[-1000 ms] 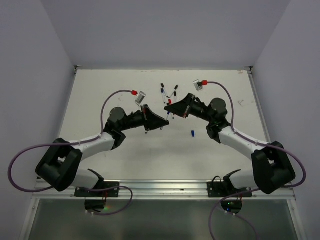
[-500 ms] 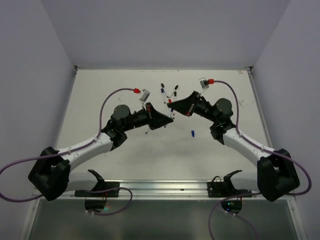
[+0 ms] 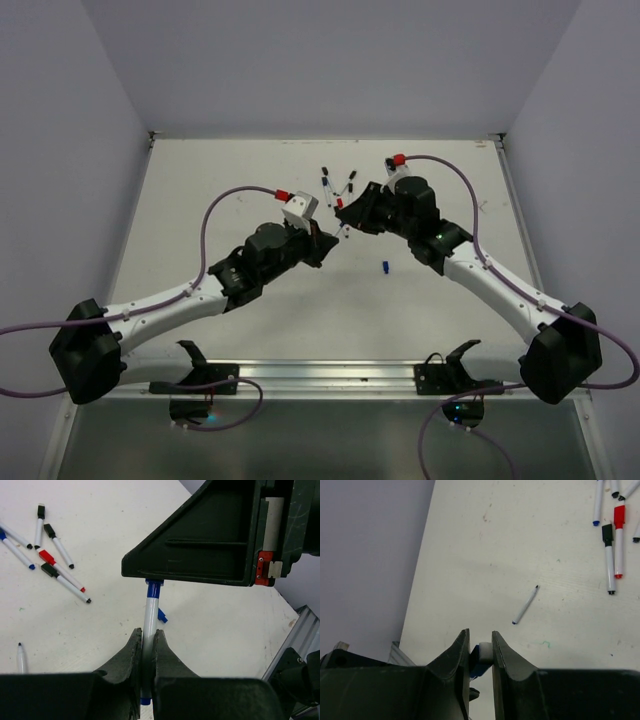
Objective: Open the pen caps
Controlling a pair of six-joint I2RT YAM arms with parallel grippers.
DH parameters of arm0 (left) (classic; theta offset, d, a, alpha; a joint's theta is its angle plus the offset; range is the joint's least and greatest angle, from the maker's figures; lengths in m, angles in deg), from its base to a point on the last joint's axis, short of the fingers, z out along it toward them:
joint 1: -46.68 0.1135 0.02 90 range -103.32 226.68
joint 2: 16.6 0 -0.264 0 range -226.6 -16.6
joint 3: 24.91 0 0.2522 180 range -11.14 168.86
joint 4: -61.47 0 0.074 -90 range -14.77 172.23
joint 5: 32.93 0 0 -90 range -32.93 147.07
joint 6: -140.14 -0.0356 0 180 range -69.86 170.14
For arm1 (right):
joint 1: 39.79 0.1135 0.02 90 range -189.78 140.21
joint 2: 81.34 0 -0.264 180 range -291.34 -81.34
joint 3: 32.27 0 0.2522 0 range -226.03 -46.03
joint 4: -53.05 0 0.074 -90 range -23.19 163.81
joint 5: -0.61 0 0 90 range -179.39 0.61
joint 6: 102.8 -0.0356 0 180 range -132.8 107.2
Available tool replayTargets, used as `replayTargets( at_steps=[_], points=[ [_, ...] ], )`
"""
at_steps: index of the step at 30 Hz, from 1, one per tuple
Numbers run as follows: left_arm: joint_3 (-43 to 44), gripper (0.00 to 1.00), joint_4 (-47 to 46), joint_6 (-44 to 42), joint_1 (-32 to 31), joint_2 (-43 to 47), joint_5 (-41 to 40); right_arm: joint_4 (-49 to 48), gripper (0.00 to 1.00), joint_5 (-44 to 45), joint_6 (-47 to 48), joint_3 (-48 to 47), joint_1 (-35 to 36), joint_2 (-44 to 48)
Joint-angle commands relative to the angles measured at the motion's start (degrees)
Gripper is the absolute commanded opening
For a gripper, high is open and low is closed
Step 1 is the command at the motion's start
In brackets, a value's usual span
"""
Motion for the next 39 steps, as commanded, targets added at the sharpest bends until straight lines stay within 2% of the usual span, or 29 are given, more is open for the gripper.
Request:
replayTargets(
  at_steps=[1,3,6,7,8,11,13,15,20,22,26,30,31,32,34,39],
  points=[
    [-1.87,0.00,11.32,-4.18,2.93,1.73,-20.75,13.51,0.00,30.45,9.35,-2.33,-5.38,0.86],
    [-2.39,0.00,8.44,-6.10,2.93,1.64,-13.92,13.70,0.00,33.08,7.68,-2.42,-5.47,0.86],
    [-4.85,0.00,1.41,-6.82,2.93,2.44,-0.83,12.13,0.00,31.08,4.79,-1.98,-5.90,0.60],
    [-5.55,0.00,-1.48,-6.64,2.93,2.44,2.60,10.38,0.00,27.77,3.64,-1.72,-6.17,0.51],
    [-6.34,0.00,-4.03,-6.38,3.02,2.09,10.21,9.23,0.00,25.91,1.28,-1.19,-6.61,0.33],
    [-11.17,0.00,-13.09,-2.61,2.93,3.14,18.25,3.61,0.00,19.32,-1.72,-0.49,-6.88,0.33],
    [-13.37,0.00,-15.90,-0.67,2.93,3.49,20.29,-3.30,0.00,12.05,-2.87,0.56,-8.01,1.29],
    [-15.30,0.00,-17.15,0.12,2.93,4.01,21.88,-7.90,0.00,9.46,-5.86,2.50,-9.68,2.87],
    [-17.78,0.00,-18.73,1.01,2.93,6.04,20.75,-10.90,0.00,4.45,-10.43,3.21,-12.59,3.41],
    [-16.56,0.00,-16.29,1.18,2.93,5.43,19.96,-11.43,0.00,3.22,-8.86,2.86,-12.68,1.93],
    [-11.99,0.00,-10.84,2.32,2.93,3.23,15.84,-7.66,0.00,-4.69,-1.76,-1.62,-10.84,-2.73],
    [-7.24,0.00,-5.90,2.77,2.76,0.68,11.70,-6.42,0.41,-4.69,0.64,-1.37,-7.85,-2.48],
    [-7.14,0.00,-6.08,2.59,2.76,0.33,11.08,-7.03,0.59,-4.61,0.55,-0.93,-7.84,-2.22],
    [-6.71,0.00,-5.99,2.24,2.58,0.33,10.55,-7.04,0.66,-4.52,0.03,-0.31,-7.84,-1.78],
    [-6.61,0.00,-5.46,1.97,2.58,0.50,9.85,-7.04,0.75,-6.52,-0.06,-0.13,-7.84,-2.04],
    [-6.09,0.00,-4.85,1.27,2.23,1.73,6.77,-11.95,0.75,-11.29,-5.77,3.29,-6.97,-3.80]
  ],
)
